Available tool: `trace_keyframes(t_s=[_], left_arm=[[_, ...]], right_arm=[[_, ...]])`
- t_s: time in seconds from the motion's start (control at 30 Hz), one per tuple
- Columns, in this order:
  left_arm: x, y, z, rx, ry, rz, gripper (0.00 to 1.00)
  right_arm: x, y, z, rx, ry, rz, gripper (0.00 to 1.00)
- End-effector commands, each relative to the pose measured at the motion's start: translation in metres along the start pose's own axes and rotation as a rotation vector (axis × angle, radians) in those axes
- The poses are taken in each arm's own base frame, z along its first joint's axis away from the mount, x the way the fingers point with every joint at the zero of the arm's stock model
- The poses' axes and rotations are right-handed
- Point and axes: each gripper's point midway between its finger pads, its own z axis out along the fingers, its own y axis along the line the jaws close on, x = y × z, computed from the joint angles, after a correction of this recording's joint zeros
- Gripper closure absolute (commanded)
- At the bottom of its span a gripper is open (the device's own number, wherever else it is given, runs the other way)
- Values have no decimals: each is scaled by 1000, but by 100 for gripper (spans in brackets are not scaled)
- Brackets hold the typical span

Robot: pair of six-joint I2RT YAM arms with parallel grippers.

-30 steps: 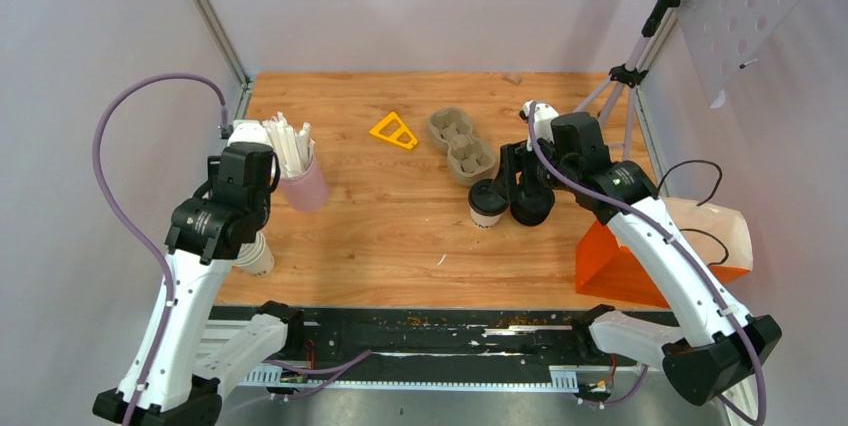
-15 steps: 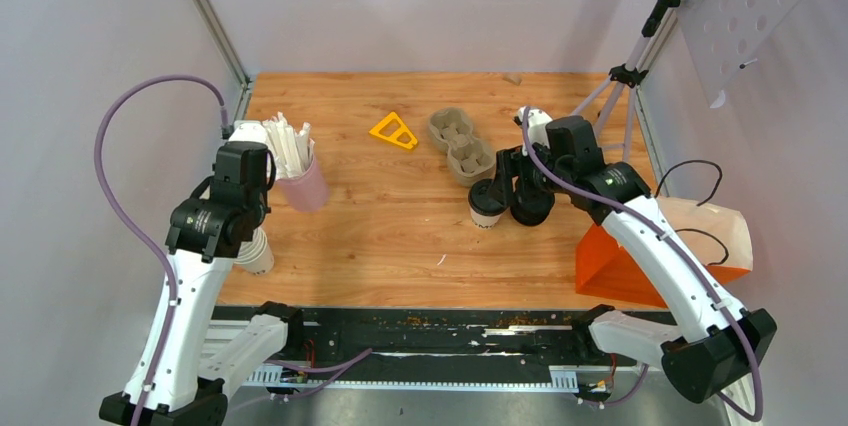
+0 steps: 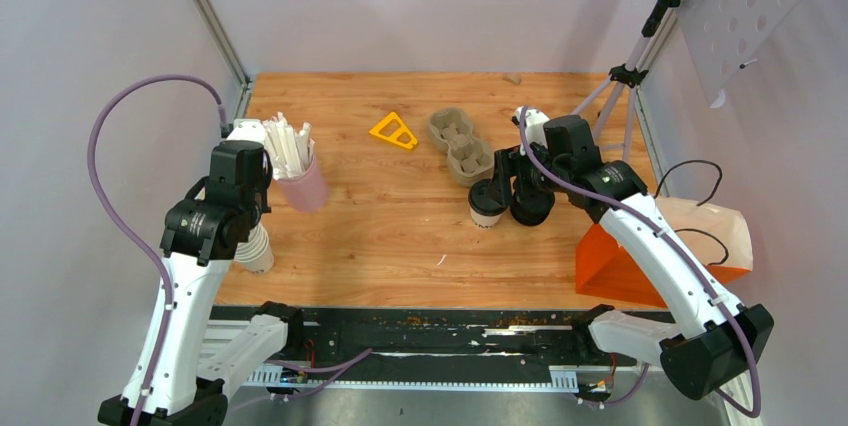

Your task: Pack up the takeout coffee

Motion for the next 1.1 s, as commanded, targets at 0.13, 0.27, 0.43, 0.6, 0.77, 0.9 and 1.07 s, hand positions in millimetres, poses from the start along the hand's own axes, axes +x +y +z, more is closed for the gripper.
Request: trace_keyframes(t_s=[0.13, 0.27, 0.43, 0.6, 0.77, 0.9, 1.07], left_arm=[[-17, 8, -13, 4, -58, -9, 89], [-30, 14, -22, -2, -101, -17, 99], [-42, 23, -32, -22, -137, -27, 100], [-59, 25, -46, 11, -188, -52, 100], [-93, 6, -72, 183, -279, -80, 100], [-118, -17, -94, 349, -355, -105, 100], [-129, -47, -101, 509, -370, -88, 100]], right_arm=[[-9, 5, -5, -22, -43, -20, 31], [-10, 7, -5, -29, -44, -21, 31], [-13, 8, -6, -32, -46, -22, 31], [-14, 10, -8, -40, -50, -21, 31], [-12, 4, -6, -12, -51, -26, 30], [-8, -3, -4, 28, -31, -17, 29], [-7, -10, -4, 63, -32, -9, 27]])
